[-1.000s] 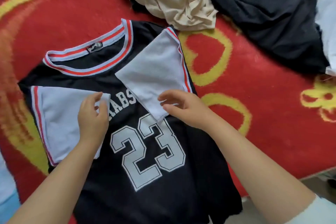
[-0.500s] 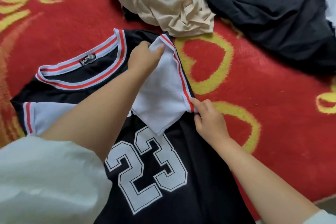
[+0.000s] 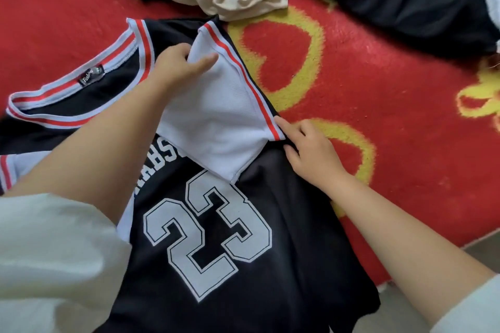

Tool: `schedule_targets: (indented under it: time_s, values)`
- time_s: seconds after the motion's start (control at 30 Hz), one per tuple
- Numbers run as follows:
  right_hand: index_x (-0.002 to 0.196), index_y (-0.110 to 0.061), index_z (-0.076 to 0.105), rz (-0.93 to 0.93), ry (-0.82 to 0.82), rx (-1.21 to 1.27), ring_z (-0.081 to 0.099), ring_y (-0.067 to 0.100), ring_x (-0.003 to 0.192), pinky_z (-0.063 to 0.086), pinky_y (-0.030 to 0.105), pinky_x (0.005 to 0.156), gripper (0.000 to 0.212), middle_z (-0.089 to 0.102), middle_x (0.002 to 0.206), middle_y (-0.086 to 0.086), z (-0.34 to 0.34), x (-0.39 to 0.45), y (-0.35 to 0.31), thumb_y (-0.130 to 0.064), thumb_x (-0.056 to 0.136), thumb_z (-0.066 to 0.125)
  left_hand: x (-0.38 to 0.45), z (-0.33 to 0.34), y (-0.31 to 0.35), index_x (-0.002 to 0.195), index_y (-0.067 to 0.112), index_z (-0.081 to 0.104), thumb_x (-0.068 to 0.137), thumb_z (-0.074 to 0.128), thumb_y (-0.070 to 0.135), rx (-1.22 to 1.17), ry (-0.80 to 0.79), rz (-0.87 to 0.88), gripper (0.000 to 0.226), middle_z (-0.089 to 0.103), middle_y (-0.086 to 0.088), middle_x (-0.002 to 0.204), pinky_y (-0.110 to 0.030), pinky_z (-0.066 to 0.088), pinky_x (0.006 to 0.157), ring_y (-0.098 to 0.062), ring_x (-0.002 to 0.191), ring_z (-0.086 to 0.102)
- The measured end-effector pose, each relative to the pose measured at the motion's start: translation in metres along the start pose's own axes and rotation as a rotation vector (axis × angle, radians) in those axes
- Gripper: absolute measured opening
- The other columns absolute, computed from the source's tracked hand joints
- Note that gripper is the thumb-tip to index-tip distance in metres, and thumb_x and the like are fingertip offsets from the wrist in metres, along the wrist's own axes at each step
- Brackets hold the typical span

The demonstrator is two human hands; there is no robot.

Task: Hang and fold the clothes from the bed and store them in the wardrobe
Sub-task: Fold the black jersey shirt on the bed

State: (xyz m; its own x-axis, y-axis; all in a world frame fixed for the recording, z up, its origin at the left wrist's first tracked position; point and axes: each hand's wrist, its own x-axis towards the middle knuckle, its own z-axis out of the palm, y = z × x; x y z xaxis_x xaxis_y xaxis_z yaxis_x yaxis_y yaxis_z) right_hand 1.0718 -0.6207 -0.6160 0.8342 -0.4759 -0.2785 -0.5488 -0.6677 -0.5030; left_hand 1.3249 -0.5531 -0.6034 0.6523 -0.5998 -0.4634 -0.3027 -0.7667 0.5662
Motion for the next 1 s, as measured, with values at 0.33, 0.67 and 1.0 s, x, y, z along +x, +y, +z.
schedule_targets:
  time_s: [0.33, 0.67, 1.0]
  values:
    - [0.127, -0.005, 0.049, 0.449, -0.139, 0.133, 0.052, 0.026, 0.104, 0.032, 0.021, 0.08, 0.037, 0.057, 0.116, 0.014, -0.011, -0.061, 0.011, -0.003, 0.09, 0.049, -0.054, -0.04, -0.06, 0.09, 0.013, 0.061, 0.084, 0.065, 0.012, -0.228, -0.331, -0.257, 0.007, 0.064, -0.011, 0.095, -0.033, 0.05, 0.073, -0.022, 0.074, 0.059]
    - [0.127, -0.005, 0.045, 0.545, -0.042, 0.145, 0.052, 0.033, 0.112, 0.038, 0.032, 0.084, 0.044, 0.058, 0.12, 0.015, 0.002, -0.102, 0.005, -0.02, 0.087, 0.059, -0.133, 0.03, -0.071, 0.139, 0.007, 0.032, 0.088, 0.054, 0.024, 0.235, 0.413, -0.071, 0.058, 0.031, -0.015, 0.143, -0.04, 0.022, 0.106, -0.031, 0.132, 0.029]
    - [0.1, -0.007, 0.051, 0.824, -0.2, 0.241, 0.055, 0.029, 0.097, 0.034, 0.026, 0.072, 0.018, 0.06, 0.105, 0.016, 0.013, -0.236, 0.014, -0.002, 0.084, 0.057, -0.386, 0.184, -0.123, 0.118, 0.002, 0.05, 0.08, 0.043, 0.044, 0.45, 0.142, 0.08, 0.058, 0.055, -0.026, 0.124, -0.055, 0.036, 0.099, -0.033, 0.123, 0.037]
